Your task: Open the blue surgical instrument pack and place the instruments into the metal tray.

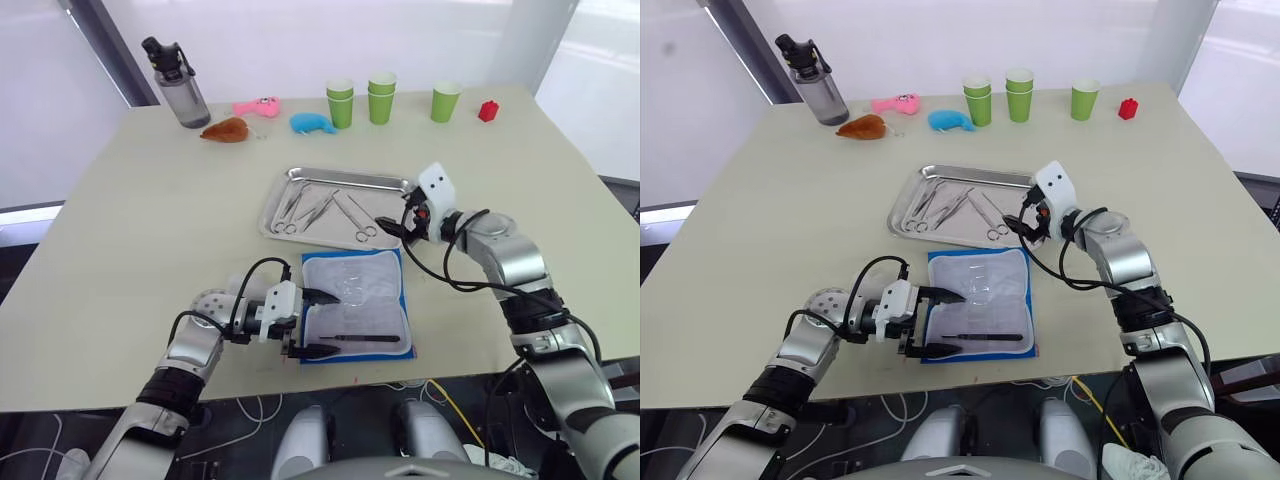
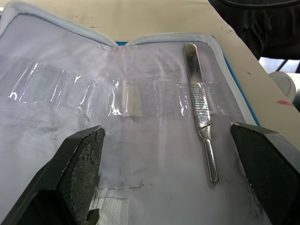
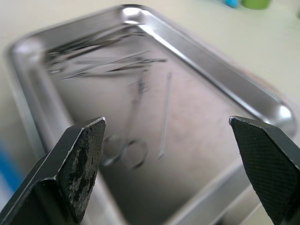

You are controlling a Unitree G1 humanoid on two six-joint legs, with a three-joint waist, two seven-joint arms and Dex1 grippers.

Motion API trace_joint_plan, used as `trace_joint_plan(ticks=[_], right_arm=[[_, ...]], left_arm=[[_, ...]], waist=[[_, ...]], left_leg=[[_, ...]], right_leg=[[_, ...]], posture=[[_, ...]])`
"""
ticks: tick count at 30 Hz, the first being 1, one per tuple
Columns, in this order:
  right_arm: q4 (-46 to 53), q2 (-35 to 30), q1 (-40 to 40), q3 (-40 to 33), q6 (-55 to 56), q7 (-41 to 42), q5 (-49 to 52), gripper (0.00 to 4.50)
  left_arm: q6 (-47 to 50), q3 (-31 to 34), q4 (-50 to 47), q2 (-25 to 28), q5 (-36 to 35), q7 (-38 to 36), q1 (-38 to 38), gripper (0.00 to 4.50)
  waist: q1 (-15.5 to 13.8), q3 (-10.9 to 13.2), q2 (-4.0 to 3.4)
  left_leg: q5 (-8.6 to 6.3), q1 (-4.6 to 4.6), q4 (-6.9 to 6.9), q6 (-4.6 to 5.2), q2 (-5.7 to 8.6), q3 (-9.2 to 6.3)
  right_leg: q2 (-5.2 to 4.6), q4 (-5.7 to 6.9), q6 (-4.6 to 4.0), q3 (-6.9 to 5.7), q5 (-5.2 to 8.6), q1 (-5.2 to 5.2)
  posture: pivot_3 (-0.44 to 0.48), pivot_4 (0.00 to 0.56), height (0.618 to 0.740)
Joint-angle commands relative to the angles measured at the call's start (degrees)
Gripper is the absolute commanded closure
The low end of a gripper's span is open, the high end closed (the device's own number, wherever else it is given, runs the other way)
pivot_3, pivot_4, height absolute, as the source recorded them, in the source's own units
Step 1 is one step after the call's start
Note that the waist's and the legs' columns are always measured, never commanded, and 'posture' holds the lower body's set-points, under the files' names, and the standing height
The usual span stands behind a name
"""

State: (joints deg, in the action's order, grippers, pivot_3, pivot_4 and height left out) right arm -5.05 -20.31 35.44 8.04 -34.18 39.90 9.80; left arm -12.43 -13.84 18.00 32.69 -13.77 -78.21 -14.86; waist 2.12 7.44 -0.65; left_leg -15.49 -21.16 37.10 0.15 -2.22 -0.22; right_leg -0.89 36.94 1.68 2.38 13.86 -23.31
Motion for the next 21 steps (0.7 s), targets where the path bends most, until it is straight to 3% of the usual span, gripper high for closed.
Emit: trace_joint_plan(ticks=[1, 13, 16, 21], right_arm=[[12.0, -5.8, -7.1, -2.0, 5.3, 9.0, 4.8, 0.08], [27.2, -26.7, -27.5, -15.7, 11.5, 35.8, 23.0, 0.08], [27.2, -31.0, -29.9, -20.4, 12.1, 41.6, 27.8, 0.08], [26.3, -34.6, -30.2, -25.4, 11.1, 44.5, 31.9, 0.08]], left_arm=[[3.7, -3.7, 6.5, 1.8, 6.5, 1.6, 3.8, 0.00], [2.8, -3.7, 8.2, 2.7, 6.4, 0.6, 3.0, 0.00], [2.3, -3.6, 9.1, 3.0, 6.5, 0.1, 2.9, 0.00], [1.4, -3.5, 10.8, 3.3, 6.7, -0.6, 2.0, 0.00]], waist=[[-0.1, 0.0, 0.05], [0.1, 0.4, 0.52], [0.0, 0.4, 0.52], [0.1, 0.4, 0.54]], left_leg=[[0.00, -0.04, 0.00, 0.00, 0.01, 0.00], [-0.01, 0.17, -0.03, -0.03, 0.00, -0.12], [-0.02, 0.17, -0.08, -0.03, 0.00, -0.10], [-0.02, 0.29, -0.23, -0.04, 0.00, -0.11]], right_leg=[[-0.01, 0.00, 0.00, -0.01, 0.00, -0.01], [-0.01, -0.02, 0.01, -0.05, 0.02, -0.03], [-0.03, -0.07, 0.00, -0.05, 0.02, -0.03], [-0.02, -0.10, 0.00, -0.05, 0.02, -0.02]], posture=[[0.000, 0.150, 0.734], [0.000, 0.150, 0.734], [0.000, 0.150, 0.734], [0.000, 0.150, 0.734]])
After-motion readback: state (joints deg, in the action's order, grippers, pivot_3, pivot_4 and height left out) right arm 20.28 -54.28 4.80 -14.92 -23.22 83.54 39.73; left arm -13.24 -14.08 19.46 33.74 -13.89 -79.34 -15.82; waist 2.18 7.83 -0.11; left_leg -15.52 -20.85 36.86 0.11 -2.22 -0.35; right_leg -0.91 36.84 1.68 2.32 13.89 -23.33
